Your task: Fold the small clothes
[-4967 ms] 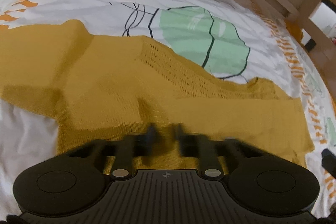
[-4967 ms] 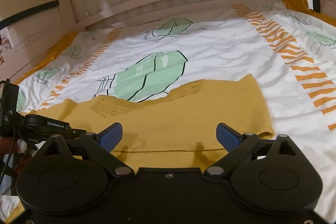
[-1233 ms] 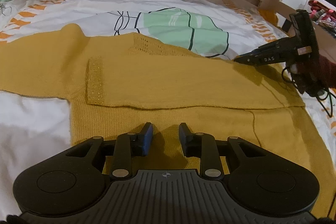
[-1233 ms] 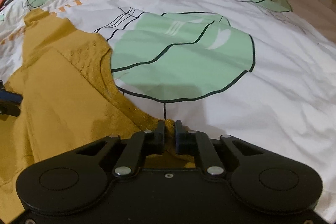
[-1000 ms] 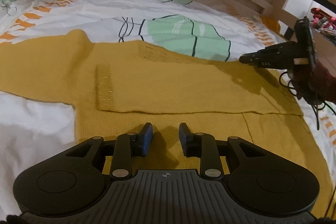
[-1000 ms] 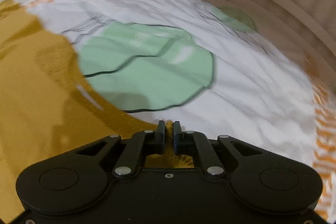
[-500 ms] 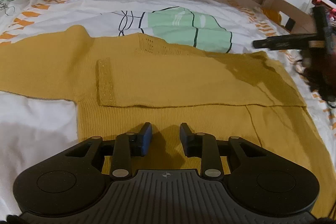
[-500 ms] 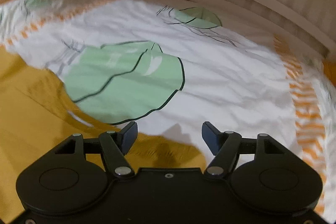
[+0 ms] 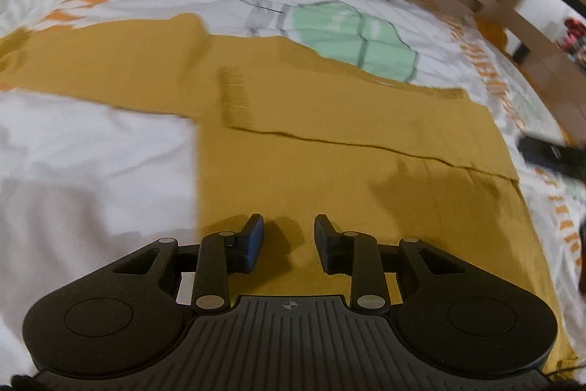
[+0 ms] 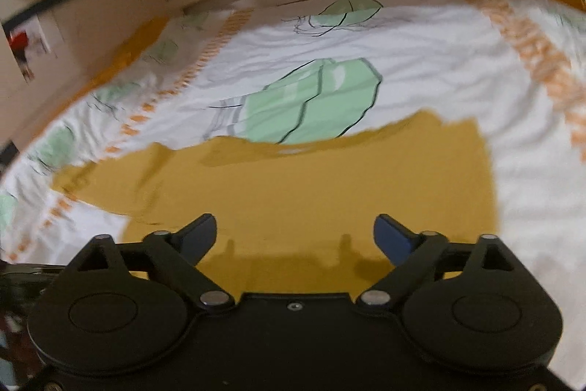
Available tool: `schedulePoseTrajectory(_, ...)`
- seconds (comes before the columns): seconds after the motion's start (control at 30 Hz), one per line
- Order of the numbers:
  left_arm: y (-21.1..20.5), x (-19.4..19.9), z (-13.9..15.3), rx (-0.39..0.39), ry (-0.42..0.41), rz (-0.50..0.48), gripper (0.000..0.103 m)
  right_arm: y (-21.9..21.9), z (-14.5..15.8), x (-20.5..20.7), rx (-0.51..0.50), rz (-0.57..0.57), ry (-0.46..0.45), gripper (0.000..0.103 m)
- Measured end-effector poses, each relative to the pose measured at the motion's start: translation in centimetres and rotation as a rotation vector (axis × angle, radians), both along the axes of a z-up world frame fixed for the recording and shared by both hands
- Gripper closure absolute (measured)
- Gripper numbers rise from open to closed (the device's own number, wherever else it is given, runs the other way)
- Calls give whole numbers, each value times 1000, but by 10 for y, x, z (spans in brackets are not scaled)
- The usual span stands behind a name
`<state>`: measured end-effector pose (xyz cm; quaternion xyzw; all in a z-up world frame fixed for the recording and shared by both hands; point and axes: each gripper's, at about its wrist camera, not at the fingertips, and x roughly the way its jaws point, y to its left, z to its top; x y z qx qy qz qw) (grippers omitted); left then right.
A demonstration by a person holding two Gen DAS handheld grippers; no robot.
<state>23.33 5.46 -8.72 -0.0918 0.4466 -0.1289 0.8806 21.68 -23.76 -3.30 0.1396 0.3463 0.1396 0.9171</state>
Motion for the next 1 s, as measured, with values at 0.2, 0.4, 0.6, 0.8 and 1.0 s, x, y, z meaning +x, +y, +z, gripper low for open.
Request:
schedulePoseTrajectory(0.2, 63, 6, 17, 21, -12, 116, 68, 26, -16, -23, 77, -54, 51, 1)
schedulePoseTrajectory(0.4, 129, 27, 45, 41, -108, 255, 63, 44, -25, -30, 128, -103, 74, 1)
schedulePoseTrajectory(0.6, 192, 60, 62, 24, -158, 408, 51, 62, -25, -28, 141, -89, 17, 1)
schedulePoseTrajectory(0.8, 255, 88, 52, -59, -145, 564, 51, 76, -29, -18, 124, -68, 1, 1)
schedulePoseTrajectory(1.0, 287, 104, 30, -10, -112, 613, 51, 90, -38, -6, 125, -42, 25, 1)
